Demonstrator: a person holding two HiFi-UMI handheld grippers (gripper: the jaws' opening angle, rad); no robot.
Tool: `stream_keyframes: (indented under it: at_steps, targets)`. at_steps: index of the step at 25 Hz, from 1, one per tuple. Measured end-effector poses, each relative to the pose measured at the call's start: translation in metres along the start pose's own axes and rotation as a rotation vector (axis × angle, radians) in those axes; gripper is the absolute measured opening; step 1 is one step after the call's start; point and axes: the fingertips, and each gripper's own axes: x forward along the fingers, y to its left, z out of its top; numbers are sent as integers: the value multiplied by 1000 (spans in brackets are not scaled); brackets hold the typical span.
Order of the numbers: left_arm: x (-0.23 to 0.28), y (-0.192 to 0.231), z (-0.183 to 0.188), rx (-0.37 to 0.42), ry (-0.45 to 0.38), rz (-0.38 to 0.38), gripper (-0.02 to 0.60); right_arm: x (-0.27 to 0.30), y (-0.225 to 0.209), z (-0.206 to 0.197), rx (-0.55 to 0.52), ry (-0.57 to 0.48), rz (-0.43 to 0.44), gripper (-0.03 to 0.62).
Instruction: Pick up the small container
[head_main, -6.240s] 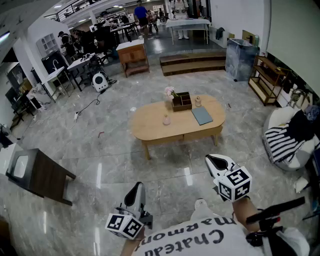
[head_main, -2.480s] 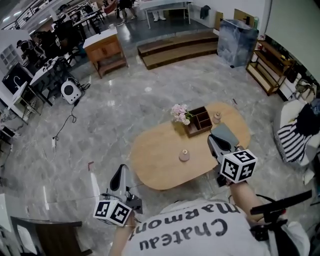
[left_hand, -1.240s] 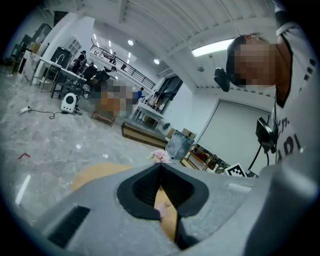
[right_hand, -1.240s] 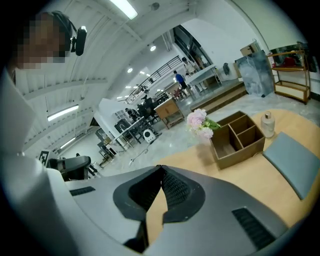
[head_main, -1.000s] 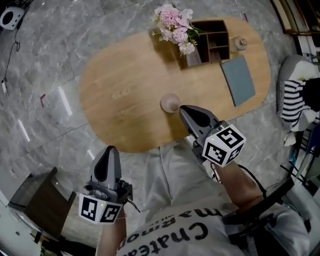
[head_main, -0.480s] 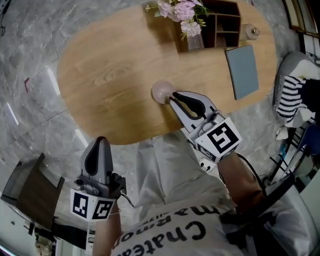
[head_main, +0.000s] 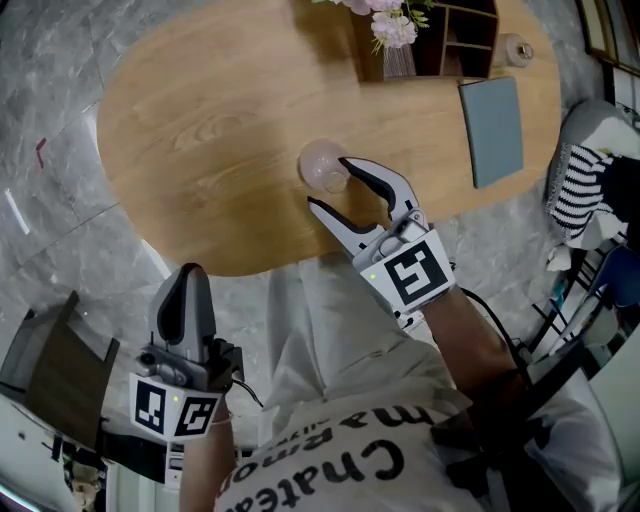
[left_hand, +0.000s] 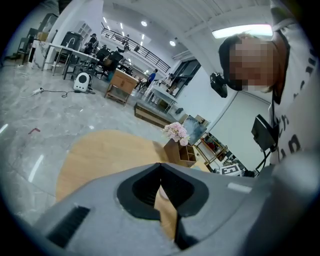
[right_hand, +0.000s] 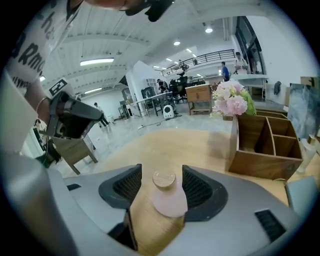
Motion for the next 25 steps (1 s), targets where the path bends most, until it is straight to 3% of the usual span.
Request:
stream_keyframes:
  at_steps: [11,17,25]
  targets:
    - [-11,-1,-9,6,13,4,14,19,-4,-15,-64,32,-22,245]
    - [-9,-2,-8,9,8,3,14,26,-5,-21,-198,36,-61,245]
    - [-15,9,-10,1,17,32,14,36,-6,-13,-198,-8,-57,216]
